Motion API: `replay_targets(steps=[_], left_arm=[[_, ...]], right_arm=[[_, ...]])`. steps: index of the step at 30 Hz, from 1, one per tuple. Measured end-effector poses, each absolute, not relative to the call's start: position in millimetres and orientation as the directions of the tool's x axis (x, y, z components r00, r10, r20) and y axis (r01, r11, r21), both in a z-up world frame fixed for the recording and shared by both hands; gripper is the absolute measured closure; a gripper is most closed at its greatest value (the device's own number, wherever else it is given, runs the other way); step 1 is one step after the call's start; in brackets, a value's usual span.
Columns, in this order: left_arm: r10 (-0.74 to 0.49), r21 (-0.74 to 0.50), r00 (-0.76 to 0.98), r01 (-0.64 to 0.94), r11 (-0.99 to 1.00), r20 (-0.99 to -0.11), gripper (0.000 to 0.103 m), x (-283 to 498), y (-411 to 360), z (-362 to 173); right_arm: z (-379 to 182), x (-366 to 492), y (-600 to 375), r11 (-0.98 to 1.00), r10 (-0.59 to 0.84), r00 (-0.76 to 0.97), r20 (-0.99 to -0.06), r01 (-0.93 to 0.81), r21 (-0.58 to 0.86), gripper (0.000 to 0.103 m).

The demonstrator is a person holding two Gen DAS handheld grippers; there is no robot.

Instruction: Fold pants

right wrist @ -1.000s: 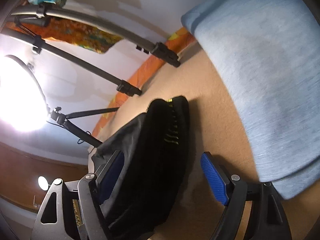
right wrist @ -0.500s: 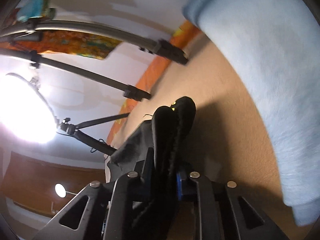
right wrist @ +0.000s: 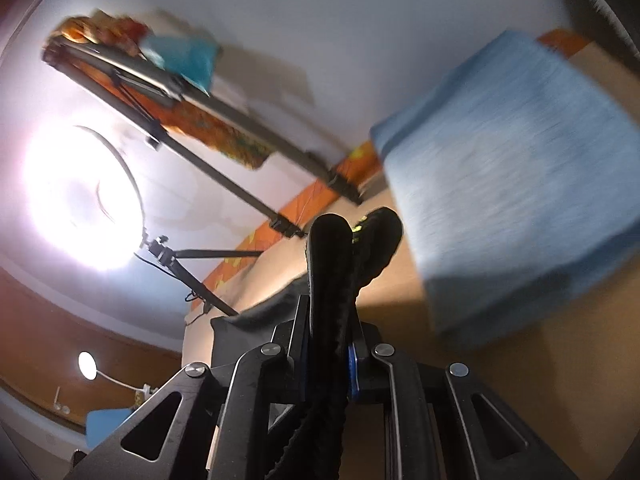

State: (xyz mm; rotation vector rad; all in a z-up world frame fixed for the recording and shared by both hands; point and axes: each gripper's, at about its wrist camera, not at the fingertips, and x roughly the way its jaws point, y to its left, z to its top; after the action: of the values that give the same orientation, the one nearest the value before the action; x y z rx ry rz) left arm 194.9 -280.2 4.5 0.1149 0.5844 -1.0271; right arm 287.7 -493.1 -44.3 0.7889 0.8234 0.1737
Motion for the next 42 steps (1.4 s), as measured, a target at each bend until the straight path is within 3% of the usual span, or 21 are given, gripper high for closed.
replay_targets(steps=[10,21,39,42], left_arm=[[-0.789,-0.242,0.391,0.804,0.544,-0.474,0.089,184,-224,19],[-0.727,-0.291,0.515,0.685,0.667,-0.455,0.089,215,-109,23],[-0.595,-0.487,0.577,0.353,0.799,-0.559,0.089,296,18,-66],[-0.57,-0.498,0.577,0.299,0.814,-0.586,0.089,303,30,-80]], right_arm=[[-4,249,-469,0.779,0.354,0.693,-0.628,0.153,0.608,0.091],[38,277,-336,0.878,0.357,0.67,-0.651,-0.002,0.479,0.091],[-52,373,-152,0.949,0.301,0.549,-0.779,-0.096,0.299,0.091],[-64,381,-137,0.947,0.317,0.531,-0.786,-0.136,0.29,0.084]])
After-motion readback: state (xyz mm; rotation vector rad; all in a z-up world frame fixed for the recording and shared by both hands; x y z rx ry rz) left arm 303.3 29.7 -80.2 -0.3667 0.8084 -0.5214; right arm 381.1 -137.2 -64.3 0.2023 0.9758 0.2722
